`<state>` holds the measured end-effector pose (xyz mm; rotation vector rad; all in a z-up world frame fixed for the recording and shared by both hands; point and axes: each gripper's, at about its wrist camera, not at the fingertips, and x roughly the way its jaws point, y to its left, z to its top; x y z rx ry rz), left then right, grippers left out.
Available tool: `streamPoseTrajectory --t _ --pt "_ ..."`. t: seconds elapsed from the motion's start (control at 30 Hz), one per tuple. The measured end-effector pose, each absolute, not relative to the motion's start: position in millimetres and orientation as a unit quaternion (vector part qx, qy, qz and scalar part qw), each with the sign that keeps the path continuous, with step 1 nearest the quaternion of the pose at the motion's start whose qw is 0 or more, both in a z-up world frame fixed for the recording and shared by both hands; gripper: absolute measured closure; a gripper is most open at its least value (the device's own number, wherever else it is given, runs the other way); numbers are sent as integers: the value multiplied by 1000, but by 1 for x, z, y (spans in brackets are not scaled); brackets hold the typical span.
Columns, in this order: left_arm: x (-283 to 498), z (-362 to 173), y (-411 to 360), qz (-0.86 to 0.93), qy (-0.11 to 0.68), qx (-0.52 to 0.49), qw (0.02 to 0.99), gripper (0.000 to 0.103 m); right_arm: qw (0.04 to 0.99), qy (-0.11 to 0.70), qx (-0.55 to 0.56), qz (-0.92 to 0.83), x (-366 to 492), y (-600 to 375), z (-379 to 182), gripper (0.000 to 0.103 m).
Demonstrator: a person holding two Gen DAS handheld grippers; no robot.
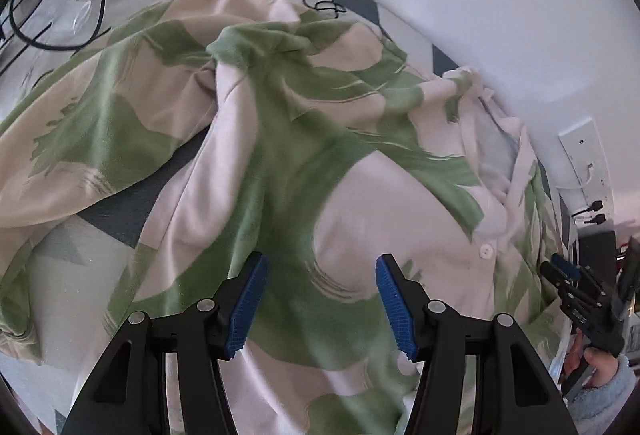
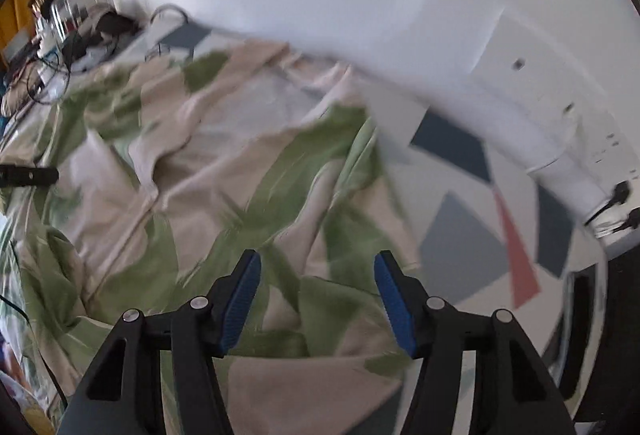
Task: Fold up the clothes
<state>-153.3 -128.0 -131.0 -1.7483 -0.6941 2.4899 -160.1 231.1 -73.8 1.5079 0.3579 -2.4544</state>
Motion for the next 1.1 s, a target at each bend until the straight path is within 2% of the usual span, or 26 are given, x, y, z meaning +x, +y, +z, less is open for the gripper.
streamPoseTrajectory --t 0.03,0.07,0.1,0.17,0.57,0.77,0.87,0.93,1.03,1.07,1.1 --pt "-154 -131 -127 800 -217 -560 9 47 112 122 527 -834 -163 235 -79 67" --pt "-154 -131 -125 801 -211 -560 8 47 105 121 538 -827 -167 239 -85 83" --pt "-155 -130 -123 802 -204 -561 6 47 97 110 548 -824 -170 248 -89 90" --pt "-157 -130 -119 804 -196 -561 6 47 93 93 551 -824 -174 262 -89 94" --pt "-179 -128 -96 809 -172 -563 -12 47 -40 43 504 -862 -223 356 -55 98" --pt "-184 -128 -87 808 -161 -567 1 47 -65 49 531 -844 -258 374 -89 98" --pt "-184 -128 -82 810 -152 -566 2 45 -73 45 526 -846 -269 377 -96 97" --pt "-183 -127 -80 809 -143 -570 5 45 -80 29 526 -846 -276 382 -93 91" --pt "-175 -125 -84 804 -144 -577 20 45 -81 13 504 -860 -269 386 -74 72" --pt "-171 -122 -89 803 -145 -577 25 45 -82 17 491 -867 -263 386 -66 60" --pt "-169 -119 -93 804 -144 -576 28 45 -86 22 474 -876 -255 387 -55 55"
